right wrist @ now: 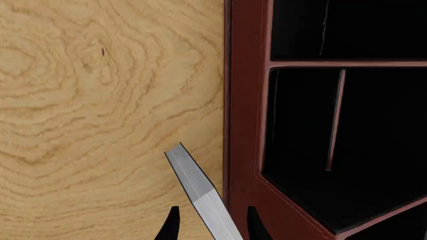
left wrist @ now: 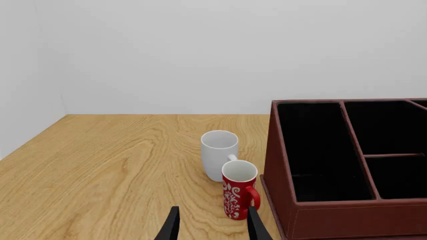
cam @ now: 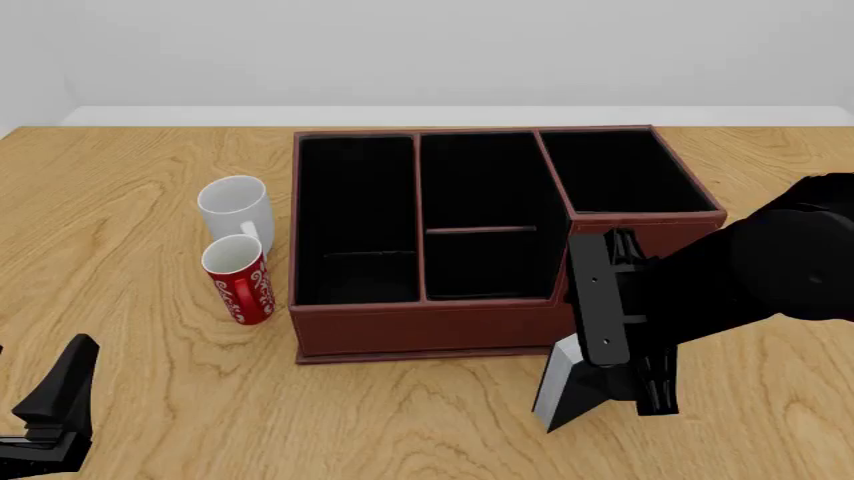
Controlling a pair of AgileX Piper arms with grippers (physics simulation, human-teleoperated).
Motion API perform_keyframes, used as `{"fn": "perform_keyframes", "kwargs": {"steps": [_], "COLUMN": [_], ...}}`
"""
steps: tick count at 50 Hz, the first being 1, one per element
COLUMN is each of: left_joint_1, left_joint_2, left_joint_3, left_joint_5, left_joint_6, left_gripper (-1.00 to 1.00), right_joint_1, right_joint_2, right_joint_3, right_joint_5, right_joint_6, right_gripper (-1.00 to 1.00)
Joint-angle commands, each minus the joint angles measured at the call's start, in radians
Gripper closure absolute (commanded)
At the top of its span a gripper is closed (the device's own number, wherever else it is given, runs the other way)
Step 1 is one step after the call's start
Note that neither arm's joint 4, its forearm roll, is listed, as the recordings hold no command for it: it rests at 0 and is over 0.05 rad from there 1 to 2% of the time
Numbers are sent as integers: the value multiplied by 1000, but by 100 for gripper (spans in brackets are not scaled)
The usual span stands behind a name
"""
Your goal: Pick up the book and place it in the right compartment of the caddy.
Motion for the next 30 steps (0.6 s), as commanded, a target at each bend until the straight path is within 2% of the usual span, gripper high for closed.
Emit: {"fn": "perform_keyframes", "kwargs": {"steps": [1,30], "left_joint_1": [0,0], "left_joint_2": [0,0], "left_joint_3": [0,0], "left_joint_5": [0,0], "left_joint_6": [0,0], "left_gripper": [-100,-100], "right_joint_1": [1,-43], "right_joint_2": [14,79], "right_joint_3": [10,-37], "right_joint_5": [-5,10], "right_joint_6": [0,-49], "right_gripper": [-100,-100]}}
